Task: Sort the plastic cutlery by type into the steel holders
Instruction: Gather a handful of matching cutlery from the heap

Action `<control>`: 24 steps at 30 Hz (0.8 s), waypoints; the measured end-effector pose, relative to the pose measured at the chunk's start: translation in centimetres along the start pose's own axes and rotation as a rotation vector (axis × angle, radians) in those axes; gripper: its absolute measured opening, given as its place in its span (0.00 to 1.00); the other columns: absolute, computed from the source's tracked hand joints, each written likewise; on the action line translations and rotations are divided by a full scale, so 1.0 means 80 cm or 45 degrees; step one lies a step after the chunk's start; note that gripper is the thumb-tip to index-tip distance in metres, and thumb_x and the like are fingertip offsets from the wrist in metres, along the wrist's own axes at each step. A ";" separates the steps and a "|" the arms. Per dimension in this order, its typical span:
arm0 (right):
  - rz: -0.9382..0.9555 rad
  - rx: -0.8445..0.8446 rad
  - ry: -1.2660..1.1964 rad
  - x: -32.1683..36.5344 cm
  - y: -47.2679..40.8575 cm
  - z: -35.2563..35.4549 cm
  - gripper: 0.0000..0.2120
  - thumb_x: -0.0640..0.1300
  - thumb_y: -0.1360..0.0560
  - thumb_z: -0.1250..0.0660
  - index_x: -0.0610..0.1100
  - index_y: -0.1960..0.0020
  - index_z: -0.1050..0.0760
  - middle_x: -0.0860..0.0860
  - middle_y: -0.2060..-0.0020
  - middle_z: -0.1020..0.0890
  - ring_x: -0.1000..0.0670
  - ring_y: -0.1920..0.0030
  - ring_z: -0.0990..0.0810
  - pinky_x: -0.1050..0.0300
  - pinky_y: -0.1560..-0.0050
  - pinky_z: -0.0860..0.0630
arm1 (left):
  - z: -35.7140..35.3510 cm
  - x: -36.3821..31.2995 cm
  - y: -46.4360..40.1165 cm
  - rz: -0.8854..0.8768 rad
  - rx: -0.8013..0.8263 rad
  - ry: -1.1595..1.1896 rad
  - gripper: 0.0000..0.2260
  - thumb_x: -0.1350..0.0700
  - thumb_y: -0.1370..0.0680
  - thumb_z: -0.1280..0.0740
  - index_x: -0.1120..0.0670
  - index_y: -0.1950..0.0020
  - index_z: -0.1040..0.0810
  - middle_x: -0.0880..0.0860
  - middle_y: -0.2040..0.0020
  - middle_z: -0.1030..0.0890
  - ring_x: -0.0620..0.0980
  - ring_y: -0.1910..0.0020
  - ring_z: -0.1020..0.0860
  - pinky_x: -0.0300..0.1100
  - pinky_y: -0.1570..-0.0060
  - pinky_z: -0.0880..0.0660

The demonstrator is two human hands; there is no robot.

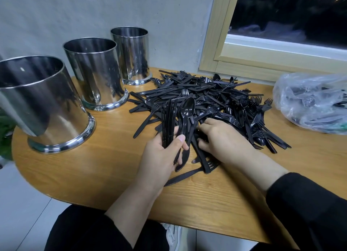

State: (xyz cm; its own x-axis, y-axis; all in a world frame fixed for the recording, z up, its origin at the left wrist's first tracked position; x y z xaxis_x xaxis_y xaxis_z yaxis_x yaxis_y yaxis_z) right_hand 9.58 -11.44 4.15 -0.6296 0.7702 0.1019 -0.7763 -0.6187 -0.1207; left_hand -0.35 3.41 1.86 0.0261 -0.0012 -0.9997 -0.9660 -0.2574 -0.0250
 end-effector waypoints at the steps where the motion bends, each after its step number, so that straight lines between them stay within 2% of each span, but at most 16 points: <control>1: -0.007 -0.040 0.010 0.000 0.001 0.001 0.12 0.48 0.24 0.36 0.43 0.43 0.22 0.49 0.54 0.24 0.45 0.51 0.22 0.50 0.51 0.24 | 0.000 0.000 0.000 0.000 -0.003 0.005 0.13 0.53 0.17 0.35 0.53 0.59 0.20 0.60 0.69 0.25 0.48 0.73 0.30 0.43 0.70 0.32; 7: -0.094 -0.168 -0.070 -0.007 -0.002 0.006 0.11 0.38 0.24 0.37 0.43 0.43 0.22 0.48 0.57 0.21 0.43 0.52 0.21 0.48 0.52 0.24 | 0.000 0.000 0.000 -0.004 -0.012 0.020 0.12 0.54 0.17 0.35 0.54 0.60 0.20 0.63 0.67 0.24 0.50 0.71 0.29 0.44 0.71 0.32; 10: -0.246 -0.246 -0.201 -0.013 -0.008 0.016 0.15 0.36 0.24 0.35 0.42 0.39 0.20 0.44 0.48 0.16 0.42 0.44 0.19 0.48 0.42 0.24 | 0.000 -0.001 0.000 -0.002 -0.006 0.026 0.13 0.55 0.17 0.35 0.54 0.60 0.20 0.65 0.66 0.25 0.49 0.72 0.30 0.43 0.71 0.32; 12: -0.301 -0.252 -0.252 -0.016 -0.010 0.023 0.18 0.37 0.24 0.34 0.43 0.35 0.21 0.44 0.42 0.16 0.43 0.40 0.19 0.51 0.37 0.26 | 0.000 -0.002 0.000 -0.011 0.003 0.030 0.13 0.55 0.17 0.35 0.55 0.60 0.21 0.66 0.66 0.25 0.51 0.71 0.29 0.44 0.72 0.32; 15: -0.332 -0.299 -0.334 -0.016 -0.011 0.034 0.18 0.36 0.23 0.34 0.44 0.35 0.21 0.46 0.42 0.16 0.46 0.40 0.20 0.56 0.37 0.27 | -0.001 -0.001 -0.001 -0.017 0.002 0.027 0.13 0.56 0.17 0.36 0.54 0.60 0.21 0.66 0.66 0.25 0.53 0.70 0.29 0.45 0.71 0.32; 18: -0.431 -0.365 -0.538 -0.021 -0.012 0.042 0.15 0.37 0.23 0.34 0.46 0.38 0.19 0.49 0.45 0.16 0.51 0.45 0.19 0.58 0.40 0.24 | 0.000 0.000 -0.001 -0.020 -0.011 0.057 0.12 0.55 0.17 0.35 0.52 0.59 0.20 0.67 0.61 0.23 0.55 0.68 0.28 0.48 0.70 0.32; 20: -0.483 -0.420 -0.621 -0.029 -0.015 0.048 0.12 0.38 0.23 0.33 0.48 0.42 0.18 0.52 0.50 0.15 0.51 0.48 0.18 0.53 0.42 0.22 | 0.000 0.001 -0.001 -0.023 -0.015 0.051 0.12 0.55 0.17 0.35 0.53 0.60 0.20 0.67 0.63 0.23 0.55 0.68 0.28 0.48 0.70 0.32; 24: -0.536 -0.611 -0.747 -0.049 -0.014 0.067 0.03 0.43 0.22 0.32 0.49 0.52 0.20 0.54 0.61 0.17 0.49 0.56 0.18 0.52 0.51 0.21 | 0.000 0.002 -0.001 -0.021 -0.021 0.069 0.12 0.54 0.17 0.34 0.50 0.61 0.20 0.65 0.60 0.21 0.54 0.68 0.26 0.48 0.70 0.32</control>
State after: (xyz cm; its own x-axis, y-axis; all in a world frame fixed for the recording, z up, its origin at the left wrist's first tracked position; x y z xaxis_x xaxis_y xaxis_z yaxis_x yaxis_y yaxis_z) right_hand 12.79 -14.59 9.14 -0.3089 0.6341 0.7089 -0.9350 -0.0659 -0.3484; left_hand -0.23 3.41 1.71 0.0562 -0.0491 -0.9972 -0.9610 -0.2737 -0.0407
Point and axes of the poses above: each hand's wrist, its own y-axis away from the middle knuckle, its own z-axis out of the back of the hand, x = y × z, the point moved 4 cm from there along -y, towards the middle knuckle
